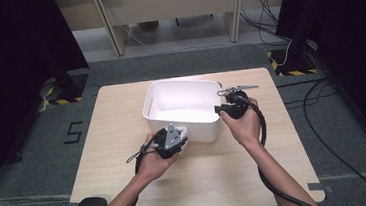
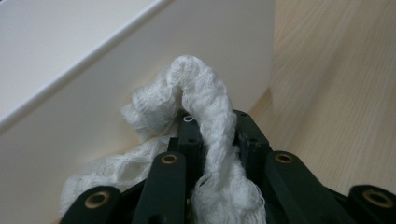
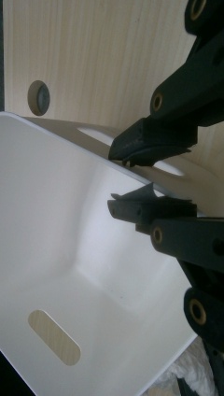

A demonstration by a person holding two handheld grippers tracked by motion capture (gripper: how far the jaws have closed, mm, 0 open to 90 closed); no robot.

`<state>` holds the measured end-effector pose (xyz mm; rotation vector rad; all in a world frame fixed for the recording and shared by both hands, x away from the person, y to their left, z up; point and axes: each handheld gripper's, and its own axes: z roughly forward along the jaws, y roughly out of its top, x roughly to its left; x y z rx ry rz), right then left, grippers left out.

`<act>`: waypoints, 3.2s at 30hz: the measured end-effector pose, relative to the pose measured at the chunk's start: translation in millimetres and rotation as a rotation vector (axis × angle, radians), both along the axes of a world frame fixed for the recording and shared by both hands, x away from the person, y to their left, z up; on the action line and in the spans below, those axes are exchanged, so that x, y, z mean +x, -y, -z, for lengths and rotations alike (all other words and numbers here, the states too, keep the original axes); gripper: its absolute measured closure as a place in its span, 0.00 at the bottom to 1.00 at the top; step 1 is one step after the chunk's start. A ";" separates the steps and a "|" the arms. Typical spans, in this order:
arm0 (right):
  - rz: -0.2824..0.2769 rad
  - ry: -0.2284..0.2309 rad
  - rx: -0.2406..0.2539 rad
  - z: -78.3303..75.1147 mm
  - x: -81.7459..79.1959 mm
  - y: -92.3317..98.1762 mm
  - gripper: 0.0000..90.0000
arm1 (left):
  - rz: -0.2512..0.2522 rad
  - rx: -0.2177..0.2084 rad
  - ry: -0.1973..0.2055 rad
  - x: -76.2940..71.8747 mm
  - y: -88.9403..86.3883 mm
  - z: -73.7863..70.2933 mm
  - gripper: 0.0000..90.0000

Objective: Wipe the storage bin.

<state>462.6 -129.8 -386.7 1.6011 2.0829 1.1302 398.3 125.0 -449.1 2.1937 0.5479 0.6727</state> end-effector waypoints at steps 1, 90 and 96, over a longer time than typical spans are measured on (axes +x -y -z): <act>0.000 0.000 0.000 0.0 0.1 -0.1 0.79 | -0.001 0.002 -0.001 0.3 0.0 1.2 0.84; 0.001 0.005 0.001 0.0 0.0 -0.5 0.78 | -0.005 -0.010 -0.023 3.8 8.7 1.5 0.84; -0.001 0.008 -0.002 0.1 0.0 -0.1 0.78 | -0.001 -0.015 -0.011 2.6 9.5 -5.4 0.84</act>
